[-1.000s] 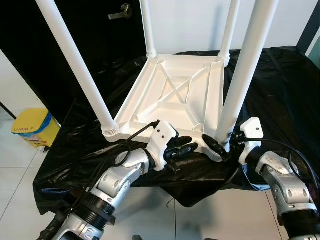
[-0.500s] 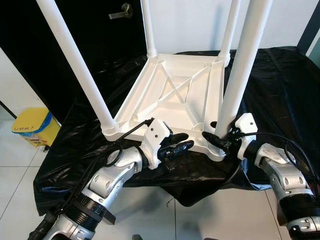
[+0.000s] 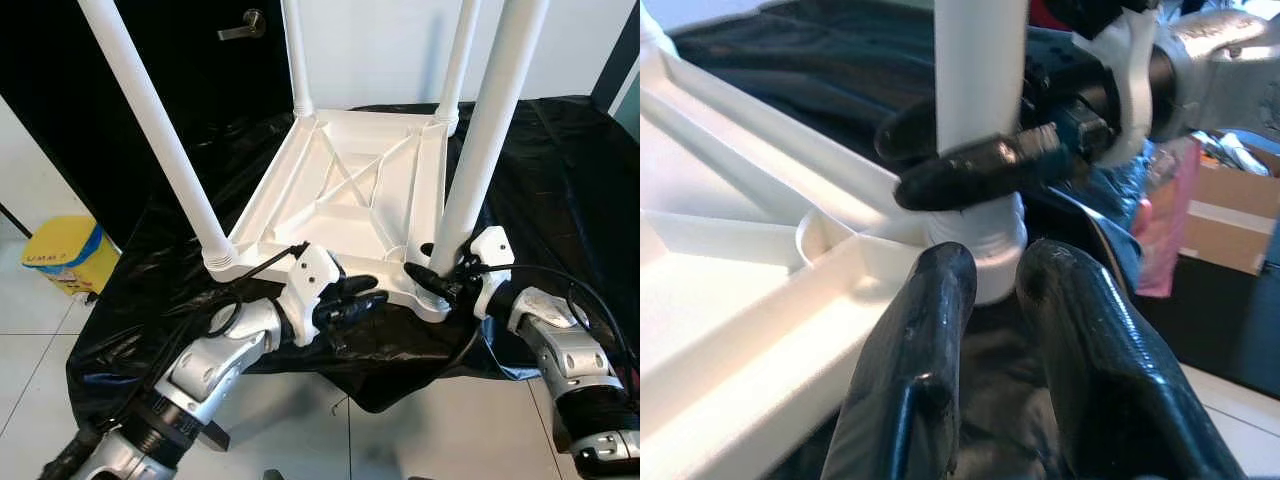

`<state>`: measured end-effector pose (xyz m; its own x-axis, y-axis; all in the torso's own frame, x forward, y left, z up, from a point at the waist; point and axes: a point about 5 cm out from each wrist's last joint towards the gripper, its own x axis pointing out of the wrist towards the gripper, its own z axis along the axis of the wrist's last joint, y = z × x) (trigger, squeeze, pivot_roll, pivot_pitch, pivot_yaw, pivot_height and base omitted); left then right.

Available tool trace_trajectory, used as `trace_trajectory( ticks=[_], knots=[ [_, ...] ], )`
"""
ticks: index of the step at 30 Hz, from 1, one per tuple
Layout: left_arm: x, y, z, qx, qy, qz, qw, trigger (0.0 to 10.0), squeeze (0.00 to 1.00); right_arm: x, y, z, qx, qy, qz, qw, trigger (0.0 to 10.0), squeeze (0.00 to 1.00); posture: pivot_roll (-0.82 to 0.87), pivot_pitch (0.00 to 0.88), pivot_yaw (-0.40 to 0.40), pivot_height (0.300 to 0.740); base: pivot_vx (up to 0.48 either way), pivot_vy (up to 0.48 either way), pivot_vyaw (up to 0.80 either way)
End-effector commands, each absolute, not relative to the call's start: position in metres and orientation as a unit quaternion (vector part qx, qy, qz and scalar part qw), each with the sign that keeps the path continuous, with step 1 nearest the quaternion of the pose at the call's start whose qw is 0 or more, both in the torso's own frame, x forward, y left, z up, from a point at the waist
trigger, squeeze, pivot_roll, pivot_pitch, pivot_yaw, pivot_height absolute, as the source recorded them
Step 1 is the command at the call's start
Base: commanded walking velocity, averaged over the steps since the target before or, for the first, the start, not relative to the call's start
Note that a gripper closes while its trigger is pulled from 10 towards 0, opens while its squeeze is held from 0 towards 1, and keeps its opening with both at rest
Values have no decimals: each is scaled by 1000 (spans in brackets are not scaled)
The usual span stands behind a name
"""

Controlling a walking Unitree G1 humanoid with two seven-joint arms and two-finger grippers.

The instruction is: Building children table

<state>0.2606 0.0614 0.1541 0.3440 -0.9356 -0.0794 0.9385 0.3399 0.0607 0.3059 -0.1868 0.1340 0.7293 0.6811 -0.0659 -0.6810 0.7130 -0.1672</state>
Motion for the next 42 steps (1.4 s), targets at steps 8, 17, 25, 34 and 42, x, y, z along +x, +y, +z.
trace_trajectory(
  ticks=[8, 17, 25, 34, 42],
  knots=[
    [233, 56, 157, 38, 31, -757, 652, 10000, 0, 305, -180, 124, -87, 19, 392, 916, 10000, 0, -177, 5, 41, 740, 0, 0, 0],
    [228, 57, 160, 35, 36, -772, 634, 10000, 0, 305, -179, 124, -88, 20, 399, 913, 10000, 0, -177, 6, 40, 740, 0, 0, 0],
    [231, 57, 162, 29, 35, -760, 648, 10000, 0, 305, -179, 124, -90, 21, 399, 912, 10000, 0, -179, 5, 42, 740, 0, 0, 0],
    [273, 60, 163, 11, 20, -605, 796, 10000, 0, 303, -180, 124, -86, 15, 389, 917, 10000, 0, -186, 13, 56, 740, 0, 0, 0],
    [322, 72, 173, -12, -17, -370, 929, 10000, 0, 298, -178, 120, -78, 16, 384, 920, 10000, 0, -184, 19, 53, 740, 0, 0, 0]
  ],
)
